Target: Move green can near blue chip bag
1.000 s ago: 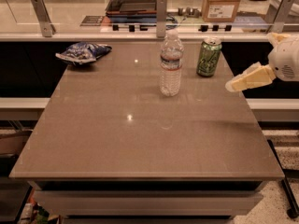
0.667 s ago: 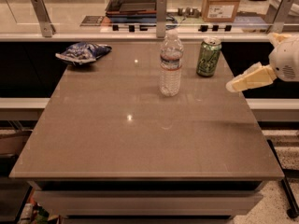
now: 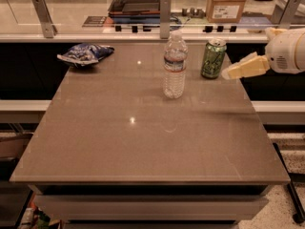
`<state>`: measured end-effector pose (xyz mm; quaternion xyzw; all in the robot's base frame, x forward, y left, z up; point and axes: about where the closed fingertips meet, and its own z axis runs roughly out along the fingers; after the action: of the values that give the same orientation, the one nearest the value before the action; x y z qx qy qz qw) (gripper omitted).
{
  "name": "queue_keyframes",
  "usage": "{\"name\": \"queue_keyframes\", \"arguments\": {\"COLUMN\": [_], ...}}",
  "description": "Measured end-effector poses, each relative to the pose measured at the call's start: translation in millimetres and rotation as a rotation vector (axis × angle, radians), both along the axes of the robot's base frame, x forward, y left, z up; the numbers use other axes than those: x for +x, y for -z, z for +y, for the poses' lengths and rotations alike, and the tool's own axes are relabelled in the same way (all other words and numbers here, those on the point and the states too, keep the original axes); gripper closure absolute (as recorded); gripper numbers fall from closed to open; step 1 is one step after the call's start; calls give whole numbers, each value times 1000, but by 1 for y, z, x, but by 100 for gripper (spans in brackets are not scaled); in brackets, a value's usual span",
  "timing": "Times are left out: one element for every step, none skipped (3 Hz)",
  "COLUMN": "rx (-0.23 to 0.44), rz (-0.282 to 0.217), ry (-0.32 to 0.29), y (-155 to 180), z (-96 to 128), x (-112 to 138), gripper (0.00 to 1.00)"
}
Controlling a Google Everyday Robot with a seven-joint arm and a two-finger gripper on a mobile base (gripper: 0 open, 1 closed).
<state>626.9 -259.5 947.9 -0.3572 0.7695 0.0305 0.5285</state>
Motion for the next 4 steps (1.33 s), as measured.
{"name": "queue_keyframes", "arguments": {"rx": [73, 129, 187, 258], "rz": [1, 11, 6, -20], "ry": [4, -12, -34, -71], "y": [2, 10, 23, 34], "z": [2, 8, 10, 13], "x": [26, 49, 66, 79], "gripper": [0, 0, 0, 0]}}
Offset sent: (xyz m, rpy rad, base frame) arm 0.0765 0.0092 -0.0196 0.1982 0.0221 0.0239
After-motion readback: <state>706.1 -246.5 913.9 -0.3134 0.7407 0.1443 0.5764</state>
